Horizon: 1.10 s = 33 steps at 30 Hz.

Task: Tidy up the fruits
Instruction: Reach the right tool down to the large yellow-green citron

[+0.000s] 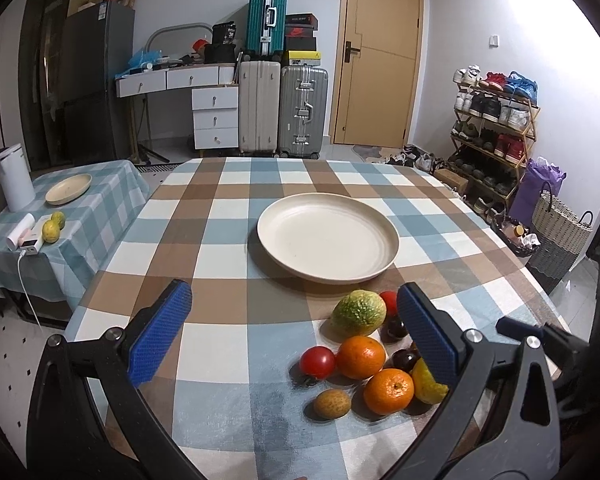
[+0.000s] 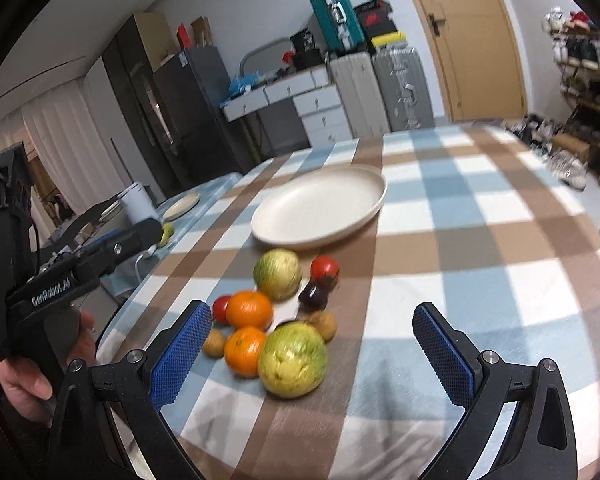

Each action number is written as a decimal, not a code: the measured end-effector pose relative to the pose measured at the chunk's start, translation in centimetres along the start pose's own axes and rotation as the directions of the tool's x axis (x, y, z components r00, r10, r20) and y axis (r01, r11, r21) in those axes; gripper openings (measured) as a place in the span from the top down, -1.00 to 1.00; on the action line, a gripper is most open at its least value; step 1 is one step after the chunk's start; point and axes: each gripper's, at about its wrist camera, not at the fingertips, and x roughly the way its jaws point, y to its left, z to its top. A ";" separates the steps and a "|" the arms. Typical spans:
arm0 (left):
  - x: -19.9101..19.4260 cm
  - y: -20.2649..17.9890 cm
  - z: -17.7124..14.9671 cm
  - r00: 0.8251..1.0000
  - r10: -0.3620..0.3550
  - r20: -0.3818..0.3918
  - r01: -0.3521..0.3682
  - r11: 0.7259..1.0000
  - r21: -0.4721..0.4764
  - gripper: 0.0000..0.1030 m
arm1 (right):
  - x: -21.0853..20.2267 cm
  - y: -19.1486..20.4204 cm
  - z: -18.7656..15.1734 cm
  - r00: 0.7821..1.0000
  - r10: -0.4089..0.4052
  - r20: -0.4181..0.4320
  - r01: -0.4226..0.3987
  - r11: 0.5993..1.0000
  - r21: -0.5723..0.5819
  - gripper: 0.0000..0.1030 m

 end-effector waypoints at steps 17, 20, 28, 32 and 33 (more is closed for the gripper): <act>2.0 -0.3 -0.6 1.000 -0.012 -0.028 0.012 1.000 0.002 -0.99 | 2.7 -0.6 -1.6 0.988 0.110 -0.112 -0.101 0.991 0.089 -0.63; 2.3 -0.4 -0.7 0.999 -0.010 -0.034 0.010 1.000 0.003 -0.99 | 3.2 -1.0 -1.8 0.980 0.144 -0.138 -0.127 0.984 0.129 -0.39; 2.9 -0.4 -0.6 0.998 -0.055 -0.043 0.055 0.998 -0.003 -0.99 | 3.8 -2.0 -2.1 0.969 0.187 -0.160 -0.156 0.970 0.189 0.05; 4.2 -0.7 -0.4 0.995 -0.063 -0.083 0.063 0.998 -0.003 -0.99 | 3.3 -2.6 -2.0 0.975 0.180 -0.127 -0.152 0.967 0.203 0.05; 4.6 -0.7 -0.3 0.993 -0.068 -0.094 0.068 0.998 -0.005 -0.99 | 3.0 -2.7 -1.9 0.976 0.184 -0.115 -0.158 0.966 0.205 0.05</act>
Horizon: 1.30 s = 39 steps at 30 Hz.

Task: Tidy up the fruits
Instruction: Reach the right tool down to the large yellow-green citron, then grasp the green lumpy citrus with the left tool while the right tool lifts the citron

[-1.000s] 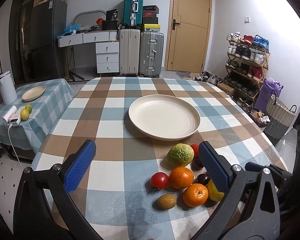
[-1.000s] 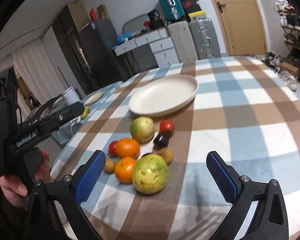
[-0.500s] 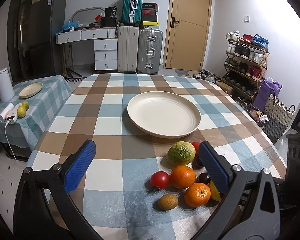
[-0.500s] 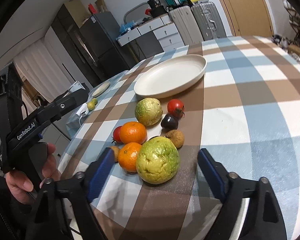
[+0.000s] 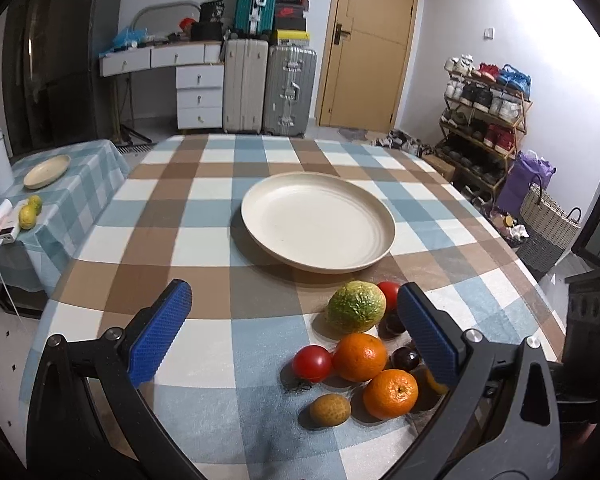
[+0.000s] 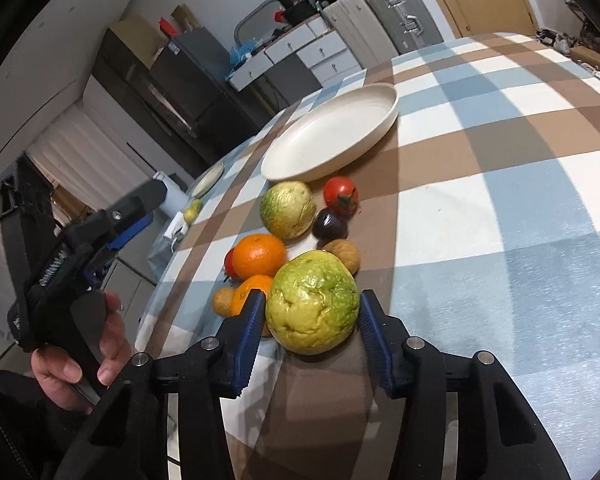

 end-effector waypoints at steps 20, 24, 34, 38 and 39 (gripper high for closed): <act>9.7 -0.3 1.0 0.923 -0.250 -0.294 0.233 0.968 -0.092 -0.86 | -3.6 -1.5 3.9 0.985 0.073 0.154 -0.070 0.997 -0.026 0.06; 11.3 -0.6 1.1 0.898 -0.287 -0.334 0.270 0.958 -0.095 -0.56 | -3.1 -2.1 4.6 0.987 0.069 0.147 -0.066 0.997 -0.026 0.05; 13.1 -1.1 0.9 0.852 -0.362 -0.377 0.344 0.932 -0.116 0.04 | -2.7 -2.3 5.4 0.989 0.068 0.133 -0.063 0.997 -0.047 0.06; 12.8 -1.0 1.2 0.853 -0.374 -0.364 0.352 0.927 -0.127 0.06 | -2.6 -2.2 5.4 0.989 0.068 0.129 -0.062 0.997 -0.055 0.05; 12.7 -1.0 1.4 0.855 -0.373 -0.360 0.355 0.927 -0.119 0.06 | -2.6 -2.2 5.4 0.989 0.069 0.129 -0.062 0.997 -0.052 0.05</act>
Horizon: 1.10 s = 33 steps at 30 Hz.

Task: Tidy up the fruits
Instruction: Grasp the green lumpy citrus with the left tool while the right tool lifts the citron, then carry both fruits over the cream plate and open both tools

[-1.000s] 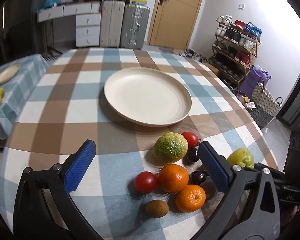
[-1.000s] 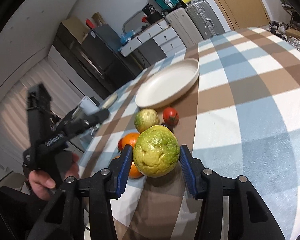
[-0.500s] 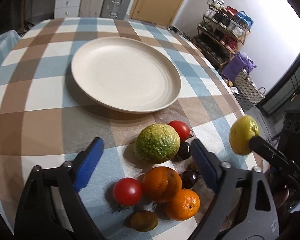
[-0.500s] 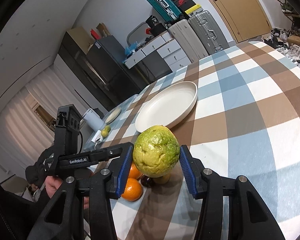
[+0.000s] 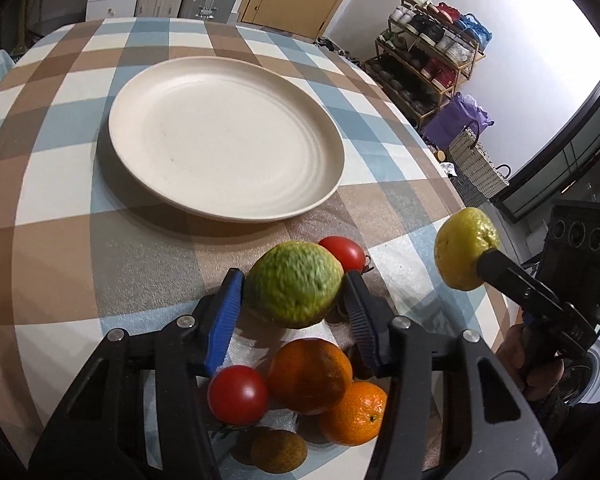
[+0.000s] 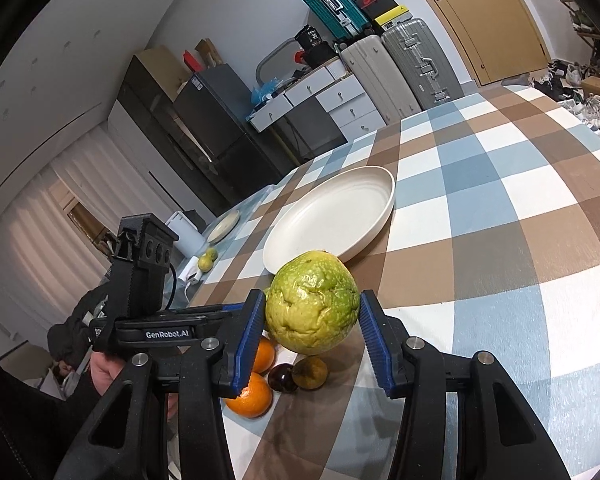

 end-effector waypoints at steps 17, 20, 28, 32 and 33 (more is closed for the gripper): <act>1.0 0.4 0.1 0.999 -0.032 -0.013 0.032 0.999 -0.020 0.07 | 0.6 -0.3 0.2 1.000 -0.017 -0.012 0.017 1.000 0.015 0.05; 1.0 0.6 0.1 1.000 -0.020 -0.001 0.020 0.999 -0.027 0.08 | 0.5 -0.4 0.1 1.000 -0.017 -0.010 0.018 1.000 0.021 0.05; -1.0 0.1 0.6 0.999 -0.044 0.014 0.044 0.999 -0.024 0.09 | 0.6 -0.3 0.6 1.000 -0.012 -0.014 0.012 1.000 0.014 0.05; -3.1 0.2 2.5 0.997 -0.060 0.041 0.061 0.998 -0.022 0.09 | 0.7 0.3 2.7 1.000 0.001 0.004 -0.001 1.000 -0.014 0.05; -3.7 0.2 3.4 0.997 -0.054 0.055 0.055 0.998 -0.012 0.09 | 0.8 0.4 3.3 1.000 0.004 0.005 -0.004 1.000 -0.023 0.05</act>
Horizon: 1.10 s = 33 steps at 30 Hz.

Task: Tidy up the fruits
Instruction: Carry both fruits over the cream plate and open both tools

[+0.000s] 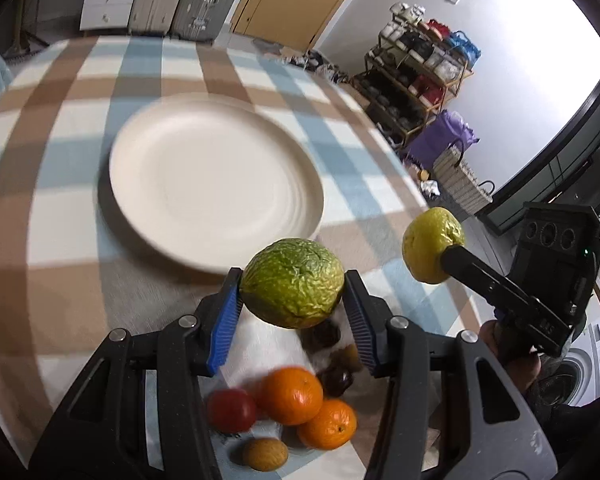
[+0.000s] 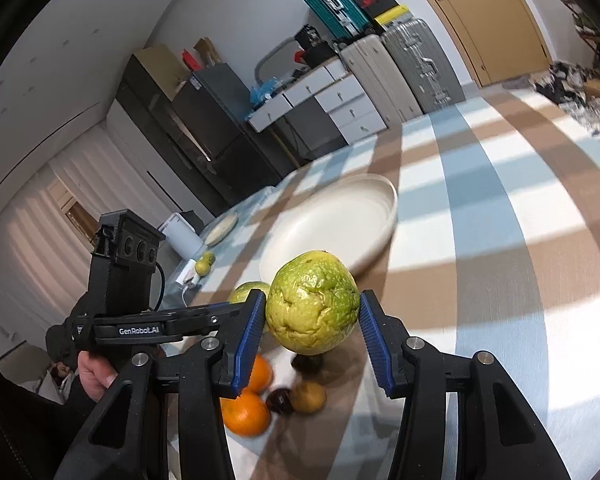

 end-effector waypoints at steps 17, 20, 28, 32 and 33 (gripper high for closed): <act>3.5 4.8 10.8 0.989 0.141 0.038 -0.143 0.987 0.067 0.09 | 12.7 -1.0 13.0 0.988 0.033 -0.153 -0.033 0.999 -0.001 0.05; 5.3 5.8 11.2 0.989 0.144 0.023 -0.145 0.987 0.073 0.09 | 16.0 -2.0 13.5 0.977 0.012 -0.215 -0.009 1.000 0.018 0.05; 8.9 7.1 11.8 0.981 0.192 0.004 -0.191 0.974 0.124 0.08 | 21.1 -4.8 13.2 0.950 0.002 -0.312 0.031 0.994 0.100 0.05; 9.7 7.5 11.8 0.982 0.189 0.002 -0.188 0.974 0.125 0.08 | 21.9 -5.2 12.8 0.943 -0.021 -0.331 0.059 0.993 0.106 0.05; 9.9 7.6 11.9 0.982 0.191 0.002 -0.190 0.974 0.126 0.08 | 22.0 -5.3 12.8 0.943 -0.026 -0.332 0.065 0.992 0.108 0.05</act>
